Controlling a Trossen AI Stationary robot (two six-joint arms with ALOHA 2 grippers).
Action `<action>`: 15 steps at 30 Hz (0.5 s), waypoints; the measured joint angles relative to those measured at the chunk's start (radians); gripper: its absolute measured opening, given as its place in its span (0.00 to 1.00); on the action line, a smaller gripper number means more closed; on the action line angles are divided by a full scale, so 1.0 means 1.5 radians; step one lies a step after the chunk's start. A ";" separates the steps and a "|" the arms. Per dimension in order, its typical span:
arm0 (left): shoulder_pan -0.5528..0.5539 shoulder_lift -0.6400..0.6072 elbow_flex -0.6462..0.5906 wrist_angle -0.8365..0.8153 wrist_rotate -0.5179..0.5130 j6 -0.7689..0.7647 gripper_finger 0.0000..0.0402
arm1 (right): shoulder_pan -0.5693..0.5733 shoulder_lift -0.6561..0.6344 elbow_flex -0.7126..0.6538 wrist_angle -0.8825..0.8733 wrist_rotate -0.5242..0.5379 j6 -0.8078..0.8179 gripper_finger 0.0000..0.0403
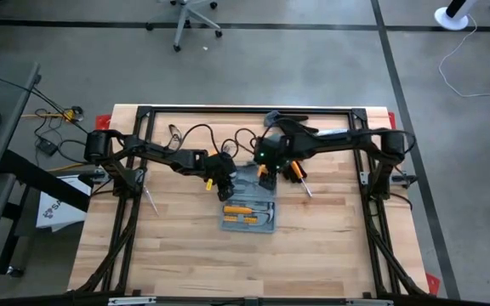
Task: Prefit tool cases
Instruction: Remove the yellow tape measure from the gray toolbox
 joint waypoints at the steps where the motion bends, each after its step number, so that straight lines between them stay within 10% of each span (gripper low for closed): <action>1: 0.000 0.000 0.000 0.000 0.000 0.000 0.41 | 0.000 -0.008 0.000 0.000 0.010 0.005 0.64; 15: 0.006 0.000 -0.001 0.003 0.000 0.000 0.41 | -0.118 -0.119 0.002 -0.025 0.123 0.003 0.64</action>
